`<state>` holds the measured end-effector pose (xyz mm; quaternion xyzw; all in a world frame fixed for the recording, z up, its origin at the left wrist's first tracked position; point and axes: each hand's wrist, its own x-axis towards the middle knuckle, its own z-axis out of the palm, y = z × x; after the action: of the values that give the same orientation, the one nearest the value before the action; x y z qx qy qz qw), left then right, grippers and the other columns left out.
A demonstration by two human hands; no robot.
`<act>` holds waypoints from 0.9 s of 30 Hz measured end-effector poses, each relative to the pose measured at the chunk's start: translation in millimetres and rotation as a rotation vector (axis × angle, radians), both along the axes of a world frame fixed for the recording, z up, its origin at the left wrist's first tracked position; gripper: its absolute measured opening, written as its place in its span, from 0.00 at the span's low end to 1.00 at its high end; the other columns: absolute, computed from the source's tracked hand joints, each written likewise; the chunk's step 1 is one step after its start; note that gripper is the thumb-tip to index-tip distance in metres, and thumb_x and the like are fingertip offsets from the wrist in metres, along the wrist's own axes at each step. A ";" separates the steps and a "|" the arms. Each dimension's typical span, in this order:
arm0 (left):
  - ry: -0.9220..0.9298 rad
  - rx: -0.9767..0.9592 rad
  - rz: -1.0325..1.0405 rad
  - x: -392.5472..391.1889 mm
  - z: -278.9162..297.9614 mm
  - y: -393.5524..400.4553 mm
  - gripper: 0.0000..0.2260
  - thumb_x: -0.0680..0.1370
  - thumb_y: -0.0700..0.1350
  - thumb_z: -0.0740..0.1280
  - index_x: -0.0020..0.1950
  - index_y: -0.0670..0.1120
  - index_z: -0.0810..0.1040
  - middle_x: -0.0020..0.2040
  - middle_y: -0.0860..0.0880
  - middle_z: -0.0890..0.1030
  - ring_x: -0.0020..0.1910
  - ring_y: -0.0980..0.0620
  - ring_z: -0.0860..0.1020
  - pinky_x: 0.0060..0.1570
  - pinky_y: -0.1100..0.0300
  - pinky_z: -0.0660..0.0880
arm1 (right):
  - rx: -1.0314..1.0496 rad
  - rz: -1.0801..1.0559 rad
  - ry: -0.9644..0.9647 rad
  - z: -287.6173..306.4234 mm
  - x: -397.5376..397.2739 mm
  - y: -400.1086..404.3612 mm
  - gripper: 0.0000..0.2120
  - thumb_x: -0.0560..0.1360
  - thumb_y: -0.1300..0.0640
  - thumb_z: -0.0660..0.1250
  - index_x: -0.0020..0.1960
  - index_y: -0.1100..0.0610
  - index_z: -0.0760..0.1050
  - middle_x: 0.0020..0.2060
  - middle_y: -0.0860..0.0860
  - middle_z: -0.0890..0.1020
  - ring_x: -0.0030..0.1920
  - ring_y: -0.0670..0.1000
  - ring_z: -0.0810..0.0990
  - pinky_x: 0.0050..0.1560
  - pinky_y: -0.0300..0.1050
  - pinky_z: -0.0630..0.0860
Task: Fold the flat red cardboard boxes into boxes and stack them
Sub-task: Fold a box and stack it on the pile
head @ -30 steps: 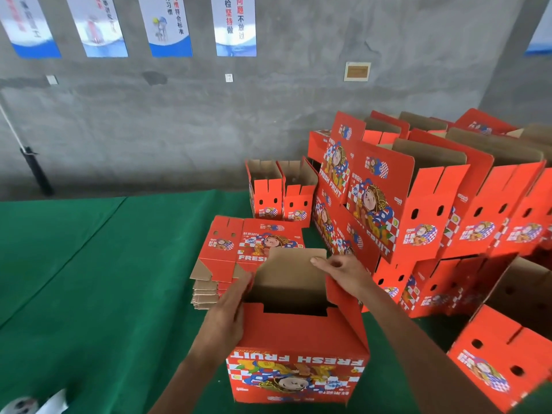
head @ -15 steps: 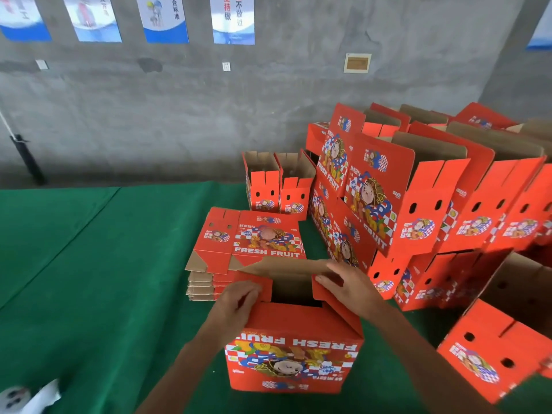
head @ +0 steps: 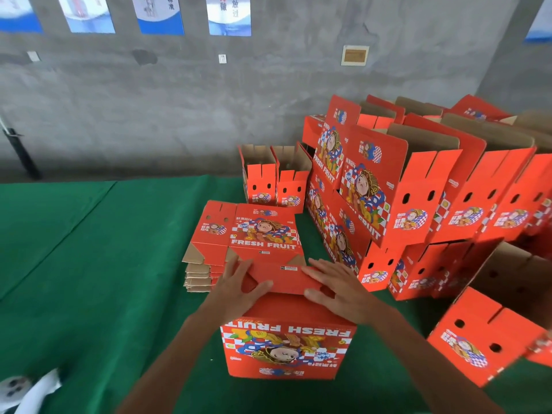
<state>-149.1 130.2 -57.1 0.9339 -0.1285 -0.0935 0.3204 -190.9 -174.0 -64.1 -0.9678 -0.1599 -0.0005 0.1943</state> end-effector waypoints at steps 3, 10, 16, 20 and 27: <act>0.017 0.101 0.033 1.6 -0.8 -2.6 0.52 0.64 0.84 0.58 0.82 0.60 0.53 0.82 0.57 0.48 0.77 0.41 0.65 0.72 0.41 0.69 | 0.007 -0.041 -0.028 -2.1 1.2 7.0 0.28 0.81 0.31 0.52 0.79 0.36 0.61 0.79 0.38 0.61 0.78 0.43 0.57 0.78 0.48 0.47; -0.131 0.314 0.099 5.4 0.6 -18.1 0.47 0.66 0.78 0.68 0.78 0.57 0.58 0.73 0.48 0.60 0.67 0.42 0.75 0.64 0.43 0.77 | -0.126 -0.125 -0.067 -2.5 9.5 17.4 0.36 0.76 0.28 0.62 0.78 0.42 0.59 0.70 0.43 0.69 0.71 0.49 0.66 0.75 0.50 0.58; -0.196 0.339 0.132 7.4 -1.2 -20.4 0.34 0.75 0.74 0.61 0.72 0.54 0.62 0.70 0.46 0.64 0.62 0.40 0.78 0.59 0.42 0.78 | -0.137 -0.161 -0.107 -2.3 9.1 24.7 0.35 0.75 0.29 0.63 0.77 0.44 0.62 0.67 0.45 0.71 0.68 0.50 0.67 0.72 0.50 0.61; -0.152 0.247 0.175 8.6 -8.9 -16.4 0.26 0.81 0.69 0.53 0.71 0.54 0.65 0.72 0.44 0.66 0.63 0.37 0.78 0.61 0.40 0.77 | 0.117 -0.391 -0.128 -6.1 -2.0 22.1 0.32 0.80 0.29 0.48 0.67 0.50 0.75 0.61 0.49 0.78 0.65 0.53 0.73 0.69 0.54 0.68; -0.116 0.169 0.222 16.3 -8.3 -1.5 0.25 0.81 0.69 0.53 0.67 0.53 0.66 0.65 0.44 0.73 0.60 0.38 0.79 0.62 0.40 0.75 | 0.756 -0.797 0.931 -6.1 -30.3 -6.3 0.40 0.75 0.21 0.43 0.62 0.54 0.69 0.61 0.63 0.79 0.50 0.60 0.84 0.46 0.53 0.83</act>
<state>-132.8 128.8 -65.4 0.9698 -0.0343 -0.0140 0.2412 -221.2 -180.3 -70.2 -0.7189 0.3161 0.2860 0.5490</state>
